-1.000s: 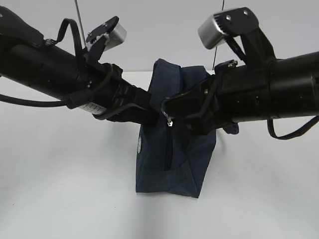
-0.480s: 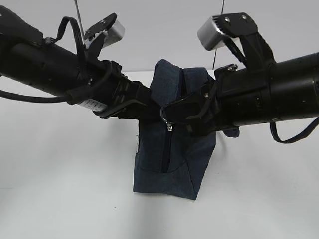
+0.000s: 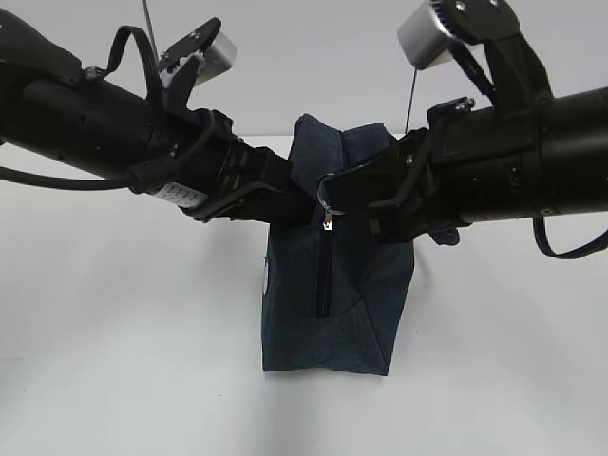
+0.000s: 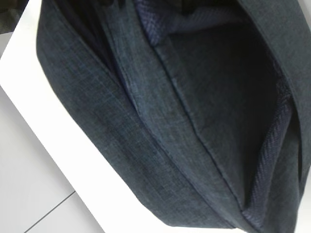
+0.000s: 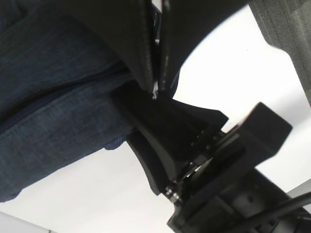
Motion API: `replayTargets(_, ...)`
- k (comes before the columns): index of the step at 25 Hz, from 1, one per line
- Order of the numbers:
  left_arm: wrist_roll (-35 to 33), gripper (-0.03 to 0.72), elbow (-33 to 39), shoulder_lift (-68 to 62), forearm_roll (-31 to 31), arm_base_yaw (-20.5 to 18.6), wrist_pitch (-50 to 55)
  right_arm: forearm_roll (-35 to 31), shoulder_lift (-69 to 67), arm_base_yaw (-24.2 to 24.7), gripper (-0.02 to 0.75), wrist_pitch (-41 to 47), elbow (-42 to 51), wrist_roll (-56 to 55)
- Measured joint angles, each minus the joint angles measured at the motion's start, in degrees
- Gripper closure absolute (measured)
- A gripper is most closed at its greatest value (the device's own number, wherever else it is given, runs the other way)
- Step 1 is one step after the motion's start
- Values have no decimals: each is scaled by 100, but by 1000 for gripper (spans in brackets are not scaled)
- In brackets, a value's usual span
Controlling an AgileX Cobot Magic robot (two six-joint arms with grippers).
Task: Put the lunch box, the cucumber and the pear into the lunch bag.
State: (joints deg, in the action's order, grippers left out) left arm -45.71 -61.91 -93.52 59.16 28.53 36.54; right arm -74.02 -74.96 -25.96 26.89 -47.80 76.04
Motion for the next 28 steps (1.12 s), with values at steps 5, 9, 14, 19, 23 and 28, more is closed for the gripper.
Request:
replayTargets(5, 0, 451, 0, 2, 20, 0, 12, 0, 24, 0, 732, -23, 0, 0)
replayTargets(9, 0, 527, 0, 2, -2, 0, 36, 14, 24, 0, 732, -23, 0, -102)
replayTargets(14, 0, 687, -6, 25, -2, 16, 61, 87, 24, 0, 732, 72, 0, -501)
replayTargets(19, 0, 704, -6, 29, -2, 21, -13, 582, 24, 0, 732, 158, 0, -1439)
replayTargets(23, 0, 704, -6, 29, 3, 27, -71, 716, 24, 12, 732, 173, -9, -1834)
replayTargets(28, 0, 704, -6, 29, 24, 27, -136, 729, -74, 174, 732, 196, -89, -2119)
